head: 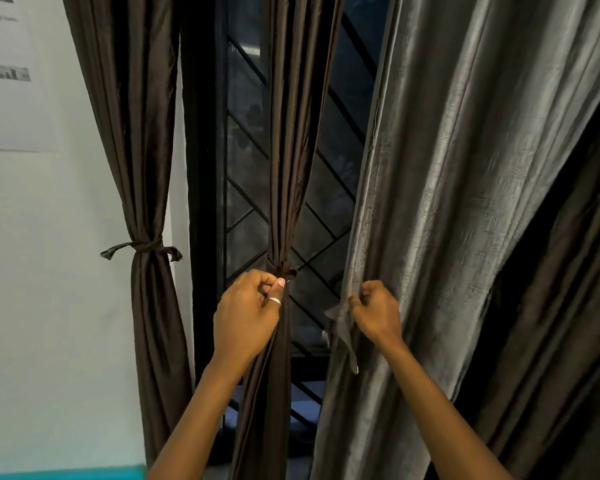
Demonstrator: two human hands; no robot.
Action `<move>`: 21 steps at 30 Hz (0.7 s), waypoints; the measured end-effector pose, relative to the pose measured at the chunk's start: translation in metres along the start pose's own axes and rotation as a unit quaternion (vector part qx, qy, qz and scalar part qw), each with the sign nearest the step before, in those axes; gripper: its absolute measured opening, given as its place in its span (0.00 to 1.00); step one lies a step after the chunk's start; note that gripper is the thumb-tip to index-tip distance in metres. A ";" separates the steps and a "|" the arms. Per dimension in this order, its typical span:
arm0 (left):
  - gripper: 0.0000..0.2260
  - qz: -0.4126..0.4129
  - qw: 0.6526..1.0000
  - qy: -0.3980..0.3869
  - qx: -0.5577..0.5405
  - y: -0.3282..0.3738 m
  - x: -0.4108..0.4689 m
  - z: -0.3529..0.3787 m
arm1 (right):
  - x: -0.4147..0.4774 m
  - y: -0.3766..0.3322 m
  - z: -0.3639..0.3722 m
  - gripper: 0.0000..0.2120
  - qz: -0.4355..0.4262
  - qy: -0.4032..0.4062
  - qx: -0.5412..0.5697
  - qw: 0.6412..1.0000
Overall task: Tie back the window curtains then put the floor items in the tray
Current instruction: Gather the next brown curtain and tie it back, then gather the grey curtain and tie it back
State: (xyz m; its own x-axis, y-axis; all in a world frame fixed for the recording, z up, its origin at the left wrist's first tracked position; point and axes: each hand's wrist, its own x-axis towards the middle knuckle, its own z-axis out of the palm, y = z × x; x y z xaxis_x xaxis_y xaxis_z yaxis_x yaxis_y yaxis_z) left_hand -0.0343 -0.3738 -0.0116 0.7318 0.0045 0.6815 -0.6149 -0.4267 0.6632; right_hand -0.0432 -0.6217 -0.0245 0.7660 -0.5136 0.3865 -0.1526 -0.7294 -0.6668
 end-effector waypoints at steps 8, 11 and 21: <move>0.09 -0.006 0.997 -0.069 -0.021 -0.023 -0.013 0.009 | 0.007 0.013 0.040 0.14 0.021 -0.099 -0.032 0.994; 0.09 -0.021 0.994 -0.110 -0.018 -0.037 -0.016 0.012 | -0.009 0.010 0.057 0.22 -0.005 -0.053 -0.021 0.998; 0.22 -0.064 0.981 -0.176 0.043 -0.031 -0.027 0.054 | -0.087 -0.028 0.088 0.10 -0.070 0.031 -0.043 0.996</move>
State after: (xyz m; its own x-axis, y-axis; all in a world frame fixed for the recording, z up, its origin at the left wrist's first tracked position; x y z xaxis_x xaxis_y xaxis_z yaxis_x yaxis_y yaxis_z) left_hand -0.0189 -0.4096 -0.0677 0.8666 -0.2430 0.4359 -0.4958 -0.5184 0.6968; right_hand -0.0502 -0.5169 -0.0953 0.7439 -0.4287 0.5126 -0.1013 -0.8306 -0.5476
